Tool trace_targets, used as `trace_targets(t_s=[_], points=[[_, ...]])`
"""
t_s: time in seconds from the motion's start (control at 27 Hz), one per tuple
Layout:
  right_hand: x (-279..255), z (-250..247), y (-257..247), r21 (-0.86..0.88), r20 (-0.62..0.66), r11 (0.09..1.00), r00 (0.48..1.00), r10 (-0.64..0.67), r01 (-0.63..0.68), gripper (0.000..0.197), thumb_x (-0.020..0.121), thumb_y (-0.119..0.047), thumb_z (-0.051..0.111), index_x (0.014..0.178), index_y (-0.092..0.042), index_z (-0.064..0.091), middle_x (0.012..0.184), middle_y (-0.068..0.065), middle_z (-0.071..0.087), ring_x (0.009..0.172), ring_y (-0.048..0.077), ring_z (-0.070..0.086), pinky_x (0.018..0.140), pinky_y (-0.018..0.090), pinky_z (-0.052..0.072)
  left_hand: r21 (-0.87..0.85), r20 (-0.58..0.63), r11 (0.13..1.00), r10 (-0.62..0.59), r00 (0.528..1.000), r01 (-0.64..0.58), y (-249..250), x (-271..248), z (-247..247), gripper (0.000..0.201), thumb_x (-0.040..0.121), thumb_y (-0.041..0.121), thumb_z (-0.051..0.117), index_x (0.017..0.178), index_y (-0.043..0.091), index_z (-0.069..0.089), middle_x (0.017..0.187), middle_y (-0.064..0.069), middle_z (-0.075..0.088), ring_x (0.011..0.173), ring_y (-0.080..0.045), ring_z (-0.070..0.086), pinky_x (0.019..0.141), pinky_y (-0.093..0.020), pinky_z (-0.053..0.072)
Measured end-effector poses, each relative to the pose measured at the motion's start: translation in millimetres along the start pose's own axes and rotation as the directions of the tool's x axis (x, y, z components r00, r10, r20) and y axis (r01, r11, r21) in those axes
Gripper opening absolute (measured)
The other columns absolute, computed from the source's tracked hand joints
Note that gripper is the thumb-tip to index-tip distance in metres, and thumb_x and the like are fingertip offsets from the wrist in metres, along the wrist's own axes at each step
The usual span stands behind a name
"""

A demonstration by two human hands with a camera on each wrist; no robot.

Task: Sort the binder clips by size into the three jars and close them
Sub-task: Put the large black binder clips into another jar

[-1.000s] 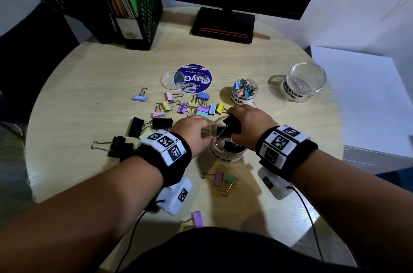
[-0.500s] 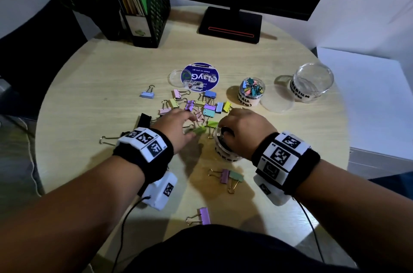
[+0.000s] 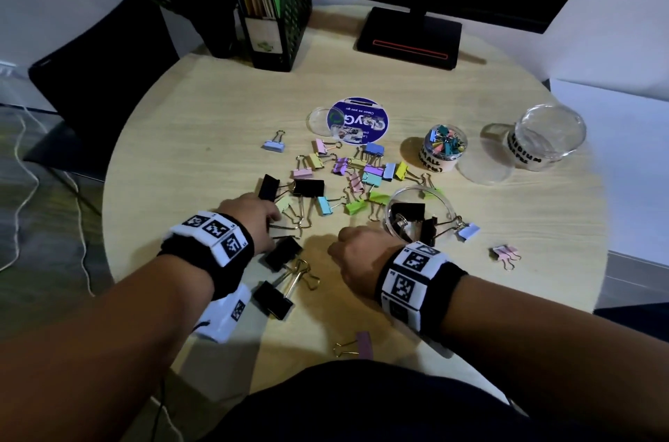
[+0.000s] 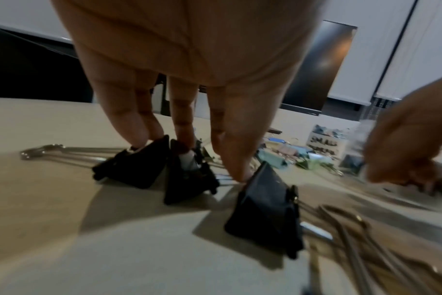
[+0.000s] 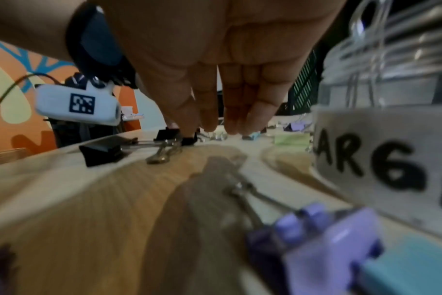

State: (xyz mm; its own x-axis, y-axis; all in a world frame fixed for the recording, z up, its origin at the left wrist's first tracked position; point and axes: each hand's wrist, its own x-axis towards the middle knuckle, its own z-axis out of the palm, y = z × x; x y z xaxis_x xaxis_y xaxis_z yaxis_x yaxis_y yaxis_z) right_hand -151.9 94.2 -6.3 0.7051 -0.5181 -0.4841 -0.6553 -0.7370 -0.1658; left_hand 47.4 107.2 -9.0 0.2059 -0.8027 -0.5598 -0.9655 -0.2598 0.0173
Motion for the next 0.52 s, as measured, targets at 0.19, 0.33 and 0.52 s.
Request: trace_targets(t_s=[0.19, 0.33, 0.52], points=[[6, 8, -14, 0.121, 0.021, 0.993, 1.000, 0.001, -0.004, 0.061, 0.087, -0.033, 0.058, 0.138, -0.022, 0.028, 0.125, 0.008, 0.043, 0.110, 0.030, 0.050, 0.082, 0.036, 0.043, -0.065, -0.067, 0.991, 0.114, 0.991, -0.119, 17, -11, 23, 0.045, 0.079, 0.042, 0.064, 0.122, 0.037, 0.055, 0.124, 0.002, 0.049, 0.114, -0.022, 0.051, 0.096, -0.033, 0.043], [8, 11, -14, 0.152, 0.034, 0.986, 0.997, 0.069, -0.074, 0.055, 0.086, -0.034, 0.058, 0.135, -0.020, 0.035, 0.124, 0.008, 0.042, 0.113, 0.030, 0.046, 0.091, 0.038, 0.042, -0.120, -0.069, 0.971, 0.200, 0.977, -0.207, 25, -12, 27, 0.050, 0.080, 0.034, 0.065, 0.128, 0.034, 0.052, 0.125, 0.002, 0.048, 0.116, -0.019, 0.049, 0.093, -0.025, 0.040], [6, 7, -8, 0.211, 0.056, 0.968, 0.990, 0.126, -0.135, 0.045, 0.085, -0.027, 0.058, 0.125, -0.014, 0.041, 0.119, 0.010, 0.048, 0.109, 0.030, 0.052, 0.090, 0.039, 0.046, -0.019, -0.013, 0.972, 0.233, 0.972, -0.234, 29, -10, 24, 0.067, 0.073, 0.042, 0.070, 0.134, 0.040, 0.042, 0.132, 0.007, 0.045, 0.120, -0.022, 0.042, 0.097, -0.030, 0.036]])
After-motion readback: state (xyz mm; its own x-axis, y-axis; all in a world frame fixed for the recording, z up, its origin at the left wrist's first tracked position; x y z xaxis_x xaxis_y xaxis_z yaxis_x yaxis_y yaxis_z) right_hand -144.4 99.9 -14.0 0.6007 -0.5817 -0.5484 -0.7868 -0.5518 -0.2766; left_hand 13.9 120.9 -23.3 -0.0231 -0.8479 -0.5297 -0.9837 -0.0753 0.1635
